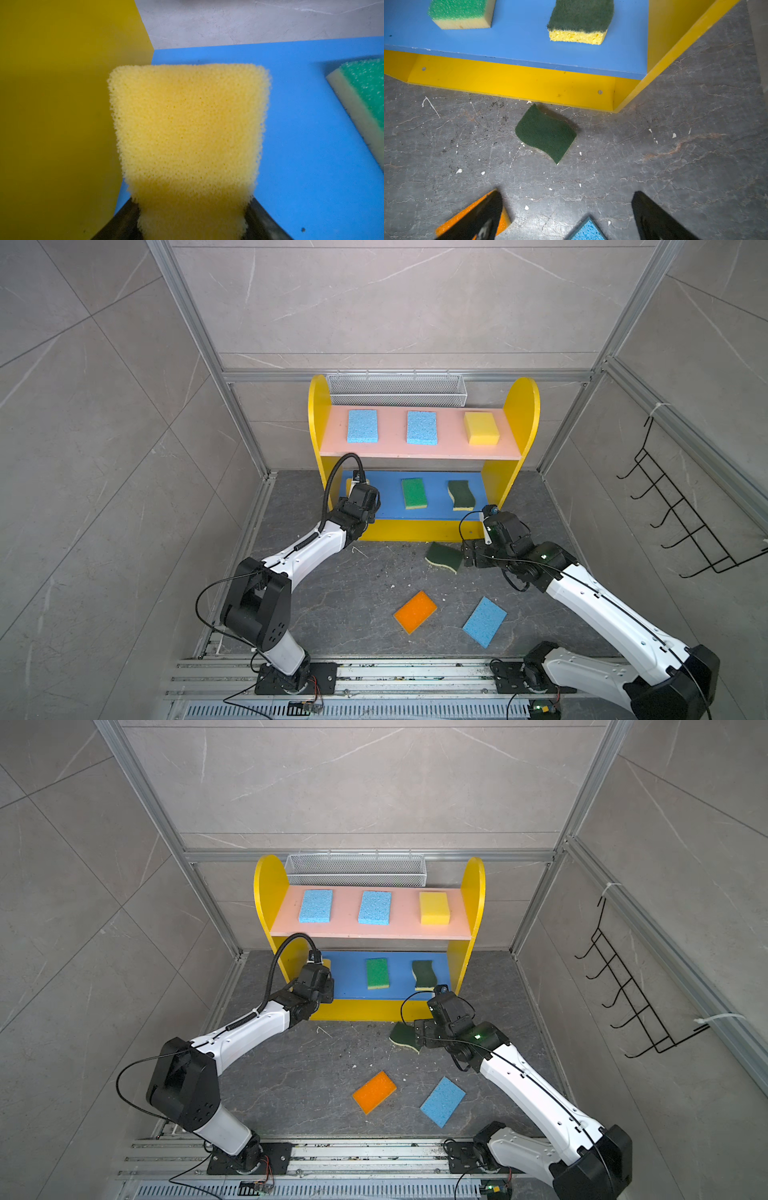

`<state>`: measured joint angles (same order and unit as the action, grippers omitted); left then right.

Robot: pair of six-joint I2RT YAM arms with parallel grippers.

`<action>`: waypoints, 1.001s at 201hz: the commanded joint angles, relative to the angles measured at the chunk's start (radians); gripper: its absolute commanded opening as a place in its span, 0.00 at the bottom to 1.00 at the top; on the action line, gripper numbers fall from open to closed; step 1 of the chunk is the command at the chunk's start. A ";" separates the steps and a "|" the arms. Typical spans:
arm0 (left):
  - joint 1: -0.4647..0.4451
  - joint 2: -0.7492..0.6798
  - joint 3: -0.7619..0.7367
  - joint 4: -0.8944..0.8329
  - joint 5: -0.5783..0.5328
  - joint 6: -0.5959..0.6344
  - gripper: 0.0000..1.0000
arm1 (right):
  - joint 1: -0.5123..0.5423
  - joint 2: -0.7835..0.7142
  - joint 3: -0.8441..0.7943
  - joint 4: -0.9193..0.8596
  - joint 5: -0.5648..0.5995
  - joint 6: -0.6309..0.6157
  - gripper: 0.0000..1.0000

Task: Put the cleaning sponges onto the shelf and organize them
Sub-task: 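Lift the yellow sponge with the left gripper and carry it to the blue shelf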

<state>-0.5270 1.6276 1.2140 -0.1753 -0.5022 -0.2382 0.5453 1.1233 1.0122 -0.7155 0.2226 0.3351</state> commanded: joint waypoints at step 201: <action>0.012 0.115 0.122 0.001 -0.002 -0.069 0.76 | -0.010 -0.006 0.046 -0.033 -0.011 -0.025 0.99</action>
<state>-0.5228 1.7493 1.3239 -0.1375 -0.4931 -0.2699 0.5404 1.1370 1.0306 -0.7307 0.2123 0.3202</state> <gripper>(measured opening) 0.753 0.993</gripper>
